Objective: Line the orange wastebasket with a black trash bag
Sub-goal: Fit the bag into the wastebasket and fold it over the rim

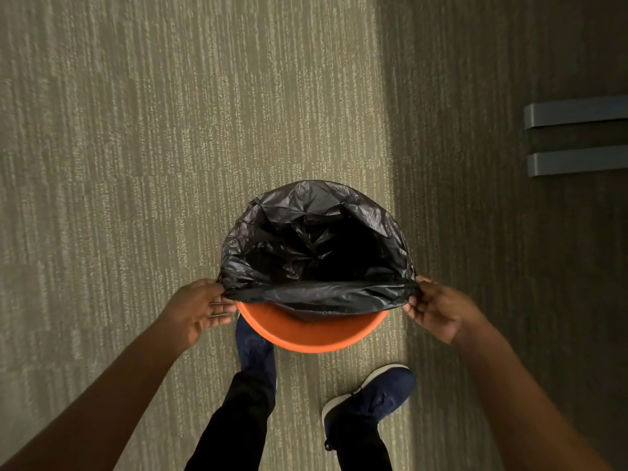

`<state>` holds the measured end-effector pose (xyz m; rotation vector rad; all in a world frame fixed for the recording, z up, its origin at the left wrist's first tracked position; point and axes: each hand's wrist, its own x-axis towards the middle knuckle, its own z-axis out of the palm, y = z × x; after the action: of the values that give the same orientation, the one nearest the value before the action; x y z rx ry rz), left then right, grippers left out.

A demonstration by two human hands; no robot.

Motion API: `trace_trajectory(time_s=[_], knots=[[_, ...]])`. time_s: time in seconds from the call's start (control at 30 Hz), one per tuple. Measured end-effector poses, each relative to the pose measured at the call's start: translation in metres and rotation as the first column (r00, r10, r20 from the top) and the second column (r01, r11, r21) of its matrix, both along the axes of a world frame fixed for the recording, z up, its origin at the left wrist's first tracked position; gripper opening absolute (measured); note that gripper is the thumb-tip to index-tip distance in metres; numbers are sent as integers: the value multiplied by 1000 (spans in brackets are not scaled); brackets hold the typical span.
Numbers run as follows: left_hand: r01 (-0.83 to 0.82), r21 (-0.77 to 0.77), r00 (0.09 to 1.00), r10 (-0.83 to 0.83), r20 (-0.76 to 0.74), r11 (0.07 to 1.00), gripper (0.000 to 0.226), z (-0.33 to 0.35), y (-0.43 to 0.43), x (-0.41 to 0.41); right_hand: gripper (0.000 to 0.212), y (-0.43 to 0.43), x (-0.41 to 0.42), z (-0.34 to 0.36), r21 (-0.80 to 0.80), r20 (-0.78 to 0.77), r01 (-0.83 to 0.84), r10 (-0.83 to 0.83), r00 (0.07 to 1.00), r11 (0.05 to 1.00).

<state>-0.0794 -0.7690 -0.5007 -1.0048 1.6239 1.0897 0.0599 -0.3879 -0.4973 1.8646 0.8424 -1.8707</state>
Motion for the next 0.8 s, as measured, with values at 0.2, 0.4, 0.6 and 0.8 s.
trace_trajectory(time_s=[0.2, 0.4, 0.6, 0.8], knots=[[-363, 19, 931, 363, -31, 932, 9, 6, 7, 20, 27, -12, -3, 3, -103, -90, 52, -61, 994, 993], [-478, 130, 872, 487, -50, 869, 38, 15, 11, 33, 45, -29, 1, 6, -82, -280, 55, -76, 957, 995], [-433, 219, 893, 449, -23, 874, 34, 23, 20, 38, 66, -32, 15, 4, 178, -167, -187, 217, 962, 966], [-332, 163, 943, 328, 48, 929, 25, 27, 30, 71, 47, -43, 29, 7, 203, -30, -575, 592, 805, 793]])
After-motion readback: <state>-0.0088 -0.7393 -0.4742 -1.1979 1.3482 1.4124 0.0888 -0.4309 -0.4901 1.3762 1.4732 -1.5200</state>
